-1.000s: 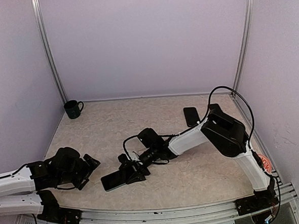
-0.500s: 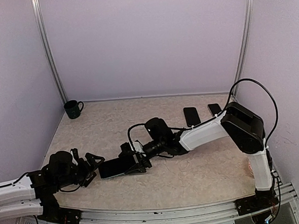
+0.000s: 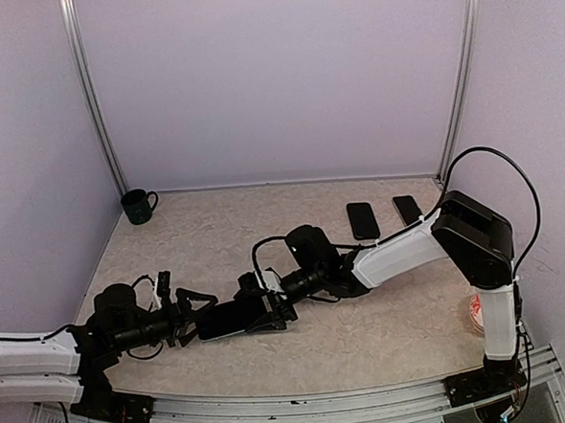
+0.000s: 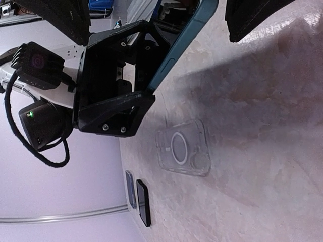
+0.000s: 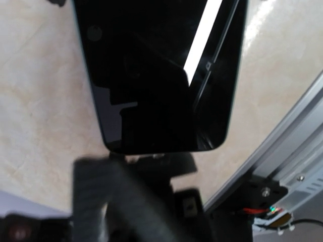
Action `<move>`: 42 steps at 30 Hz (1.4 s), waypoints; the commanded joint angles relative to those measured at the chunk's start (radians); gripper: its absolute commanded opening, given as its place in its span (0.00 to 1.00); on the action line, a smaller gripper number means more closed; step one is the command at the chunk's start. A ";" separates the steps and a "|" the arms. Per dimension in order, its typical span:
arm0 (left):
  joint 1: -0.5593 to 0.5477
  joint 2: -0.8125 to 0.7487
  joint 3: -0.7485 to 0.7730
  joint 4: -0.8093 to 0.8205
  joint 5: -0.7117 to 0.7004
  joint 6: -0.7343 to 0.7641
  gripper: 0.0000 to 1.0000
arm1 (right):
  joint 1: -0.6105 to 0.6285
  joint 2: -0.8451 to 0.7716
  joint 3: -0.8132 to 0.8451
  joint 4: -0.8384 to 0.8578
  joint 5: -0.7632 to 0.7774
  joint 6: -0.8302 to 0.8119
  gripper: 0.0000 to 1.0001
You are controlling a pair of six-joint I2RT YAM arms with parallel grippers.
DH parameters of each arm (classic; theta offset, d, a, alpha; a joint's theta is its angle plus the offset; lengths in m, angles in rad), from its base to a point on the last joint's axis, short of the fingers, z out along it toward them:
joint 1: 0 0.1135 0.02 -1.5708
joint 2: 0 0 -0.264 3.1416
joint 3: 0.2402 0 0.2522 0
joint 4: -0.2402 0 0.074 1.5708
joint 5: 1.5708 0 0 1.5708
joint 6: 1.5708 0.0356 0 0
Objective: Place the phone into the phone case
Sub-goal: Pick up the phone at the center of the board, then pass from the right arm to the left
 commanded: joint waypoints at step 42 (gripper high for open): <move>-0.070 0.083 0.116 0.160 0.130 0.176 0.00 | -0.071 -0.250 -0.076 0.044 0.132 0.247 1.00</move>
